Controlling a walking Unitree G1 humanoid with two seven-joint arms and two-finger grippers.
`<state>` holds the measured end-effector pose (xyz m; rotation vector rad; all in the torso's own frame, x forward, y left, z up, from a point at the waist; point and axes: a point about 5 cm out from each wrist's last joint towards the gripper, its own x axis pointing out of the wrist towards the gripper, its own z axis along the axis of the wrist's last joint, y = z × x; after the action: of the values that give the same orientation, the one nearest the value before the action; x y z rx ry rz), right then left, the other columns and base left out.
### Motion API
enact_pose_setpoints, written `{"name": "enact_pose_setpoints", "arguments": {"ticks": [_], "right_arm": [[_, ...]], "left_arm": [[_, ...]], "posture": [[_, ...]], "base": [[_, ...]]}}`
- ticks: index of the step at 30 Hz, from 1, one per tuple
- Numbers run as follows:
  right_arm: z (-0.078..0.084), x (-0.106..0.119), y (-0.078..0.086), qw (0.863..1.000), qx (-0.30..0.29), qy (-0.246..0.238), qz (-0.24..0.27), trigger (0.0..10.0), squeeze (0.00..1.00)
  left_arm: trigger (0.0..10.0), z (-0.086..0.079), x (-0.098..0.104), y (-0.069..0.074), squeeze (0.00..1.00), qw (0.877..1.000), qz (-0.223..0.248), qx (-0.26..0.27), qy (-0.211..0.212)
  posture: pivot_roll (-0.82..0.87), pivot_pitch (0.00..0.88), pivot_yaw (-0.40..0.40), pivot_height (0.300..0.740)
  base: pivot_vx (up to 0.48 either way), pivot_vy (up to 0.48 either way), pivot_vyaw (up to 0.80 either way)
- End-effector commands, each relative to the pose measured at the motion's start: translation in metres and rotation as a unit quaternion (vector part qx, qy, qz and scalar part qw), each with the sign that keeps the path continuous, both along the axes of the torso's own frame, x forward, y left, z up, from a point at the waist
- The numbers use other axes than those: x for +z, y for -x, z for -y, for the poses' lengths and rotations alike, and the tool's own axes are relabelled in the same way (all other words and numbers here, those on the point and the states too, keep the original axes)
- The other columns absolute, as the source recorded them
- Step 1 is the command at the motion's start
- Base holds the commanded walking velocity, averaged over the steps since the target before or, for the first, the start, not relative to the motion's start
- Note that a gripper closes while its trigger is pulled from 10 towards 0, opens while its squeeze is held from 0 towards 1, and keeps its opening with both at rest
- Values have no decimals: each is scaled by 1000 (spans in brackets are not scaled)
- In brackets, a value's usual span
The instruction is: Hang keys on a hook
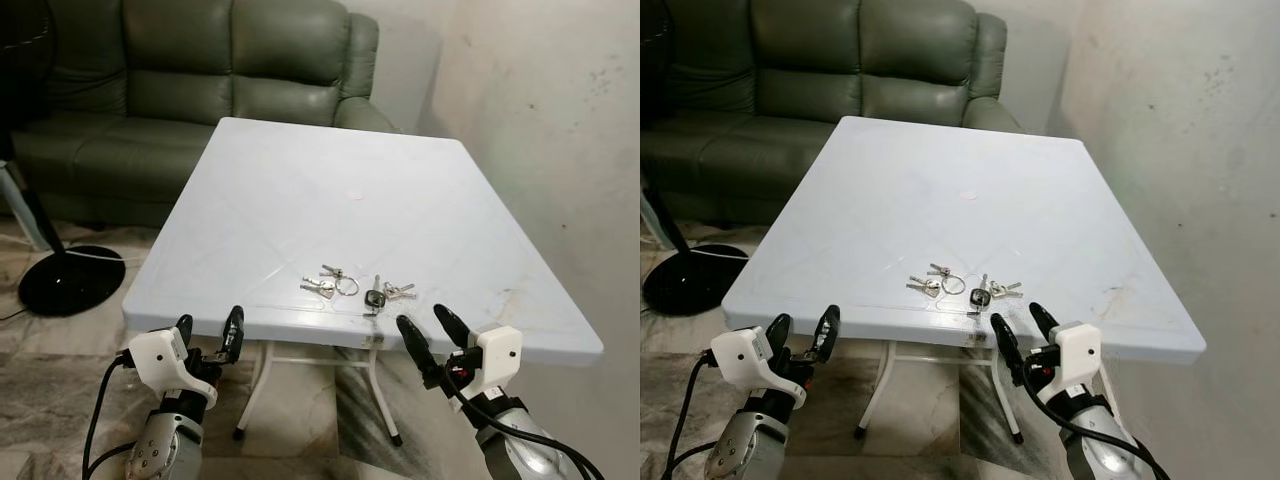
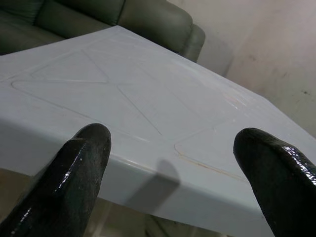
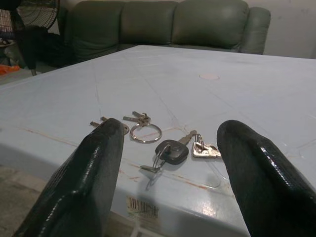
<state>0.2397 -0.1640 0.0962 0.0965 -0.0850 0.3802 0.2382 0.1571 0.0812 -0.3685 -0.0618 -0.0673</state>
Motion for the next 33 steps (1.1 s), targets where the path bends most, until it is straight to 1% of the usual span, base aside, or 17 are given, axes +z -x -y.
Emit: {"name": "enact_pose_setpoints", "arguments": {"ticks": [1,4,7,8,10,13,15,16,18,22,25,26,27,29,30,31,33], "right_arm": [[5,4,-2,1000,0,5,2,10000,0],[5,4,-3,1000,1,6,3,10000,0],[5,4,-3,1000,1,5,2,10000,0],[5,4,-2,1000,0,5,2,10000,0],[6,4,-2,1000,0,6,2,10000,0],[5,3,-2,1000,5,-1,-5,10000,0],[5,3,-2,1000,7,-3,-7,10000,8],[5,3,-2,1000,13,-9,-8,10000,1000],[4,3,-1,1000,22,-15,-11,10000,1000],[5,3,-1,1000,23,-2,-9,10000,1000],[5,2,-3,1000,26,11,-13,10000,1000],[5,2,-3,1000,26,11,-13,10000,1000],[6,-1,-5,999,23,27,-25,10000,1000],[5,-3,-6,999,25,32,-32,10000,1000],[5,-5,-10,998,16,47,-39,10000,0],[5,-5,-10,998,16,47,-39,10000,0],[6,-6,-16,998,0,49,-49,10000,0]], "left_arm": [[10000,4,2,-2,0,1000,2,-18,-18],[10000,4,3,-2,0,1000,5,-23,-19],[10000,3,2,-3,0,1000,-1,-3,13],[10000,2,3,-4,0,1000,2,-3,16],[10000,2,3,-4,0,1000,5,-5,18],[10000,3,2,-5,0,1000,-6,-2,1],[10000,4,2,-5,0,1000,-6,-2,1],[10000,4,2,-5,0,1000,-6,-3,1],[10000,4,2,-6,0,1000,-5,-6,1],[10000,6,2,-7,0,1000,-5,-12,-4],[10000,10,3,-6,0,999,-3,-36,-25],[10000,10,3,-6,0,999,-3,-36,-25],[10000,13,1,-5,0,998,-5,-50,-40],[10000,14,1,-5,0,997,-7,-56,-45],[10000,17,-2,-4,0,995,-11,-74,-59],[10000,17,-2,-4,0,995,-11,-74,-59],[10000,19,-3,-2,0,994,-13,-86,-67]], "posture": [[47,5,-95,740],[46,7,-96,740],[47,9,-95,740],[47,9,-95,740],[47,9,-95,740],[46,7,-94,740],[47,5,-93,740],[47,5,-93,740],[46,3,-92,740],[46,0,-94,740],[46,0,-95,740],[46,0,-95,740],[47,0,-95,740],[47,0,-94,740],[49,0,-94,740],[49,0,-94,740],[50,0,-95,740]], "base": [[0,0,0],[0,0,0],[0,-157,0],[0,0,0],[0,0,0],[0,0,0],[0,0,0],[0,0,0],[0,0,0],[0,0,0],[0,0,0],[0,0,0],[0,0,0],[0,0,0],[0,0,0],[0,0,0],[0,0,0]]}}
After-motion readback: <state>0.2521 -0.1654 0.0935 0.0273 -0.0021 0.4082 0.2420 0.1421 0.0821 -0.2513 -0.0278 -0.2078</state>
